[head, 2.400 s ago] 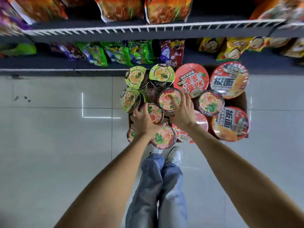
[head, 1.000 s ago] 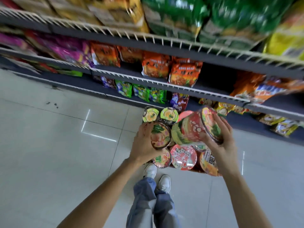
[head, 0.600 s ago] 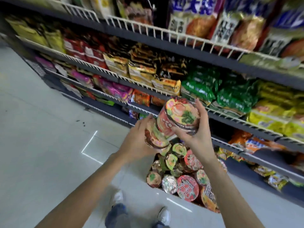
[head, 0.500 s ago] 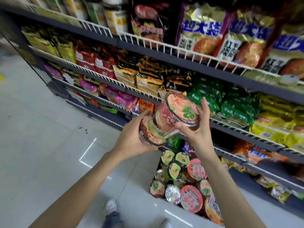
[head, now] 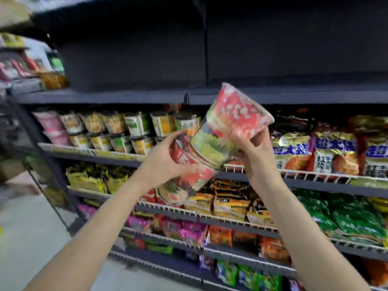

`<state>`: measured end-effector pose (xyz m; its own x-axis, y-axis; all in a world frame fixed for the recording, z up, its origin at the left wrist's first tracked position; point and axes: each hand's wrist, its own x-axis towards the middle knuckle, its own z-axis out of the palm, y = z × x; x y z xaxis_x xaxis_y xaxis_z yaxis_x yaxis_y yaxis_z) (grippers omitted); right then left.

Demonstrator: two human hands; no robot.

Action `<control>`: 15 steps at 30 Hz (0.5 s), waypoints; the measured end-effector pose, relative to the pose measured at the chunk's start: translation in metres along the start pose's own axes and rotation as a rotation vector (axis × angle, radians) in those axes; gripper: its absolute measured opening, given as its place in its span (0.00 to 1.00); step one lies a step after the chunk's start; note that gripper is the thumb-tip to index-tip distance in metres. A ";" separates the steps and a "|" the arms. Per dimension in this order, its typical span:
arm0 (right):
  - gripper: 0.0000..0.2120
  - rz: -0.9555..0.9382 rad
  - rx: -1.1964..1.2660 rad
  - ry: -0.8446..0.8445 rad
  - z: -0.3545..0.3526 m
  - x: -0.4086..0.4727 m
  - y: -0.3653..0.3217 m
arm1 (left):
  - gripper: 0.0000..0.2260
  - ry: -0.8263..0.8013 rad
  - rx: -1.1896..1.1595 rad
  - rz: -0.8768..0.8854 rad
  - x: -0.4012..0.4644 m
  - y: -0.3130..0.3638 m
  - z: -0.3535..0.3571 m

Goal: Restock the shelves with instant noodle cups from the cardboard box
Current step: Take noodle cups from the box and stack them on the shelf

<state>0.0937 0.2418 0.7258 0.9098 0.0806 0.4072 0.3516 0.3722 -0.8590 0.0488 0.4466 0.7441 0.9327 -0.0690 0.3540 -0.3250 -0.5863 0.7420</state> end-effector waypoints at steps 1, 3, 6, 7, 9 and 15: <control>0.36 -0.028 0.023 0.000 0.009 0.016 -0.010 | 0.44 0.010 0.057 0.049 0.018 0.010 -0.015; 0.35 -0.079 0.038 -0.015 0.024 0.048 -0.029 | 0.44 0.059 0.183 0.135 0.051 0.026 -0.036; 0.37 -0.184 -0.046 -0.028 0.038 0.100 -0.050 | 0.51 0.188 0.262 0.236 0.099 0.037 -0.056; 0.38 -0.221 -0.091 -0.026 0.042 0.117 -0.054 | 0.53 0.243 0.273 0.267 0.114 0.037 -0.061; 0.37 -0.287 -0.134 -0.025 0.051 0.149 -0.054 | 0.52 0.367 0.288 0.314 0.145 0.031 -0.068; 0.45 -0.335 -0.106 0.022 0.082 0.236 -0.017 | 0.51 0.593 0.348 0.302 0.234 -0.001 -0.080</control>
<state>0.2837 0.3302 0.8622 0.7441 -0.0499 0.6662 0.6513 0.2762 -0.7067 0.2551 0.4953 0.8719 0.5381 0.1217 0.8340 -0.3932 -0.8390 0.3761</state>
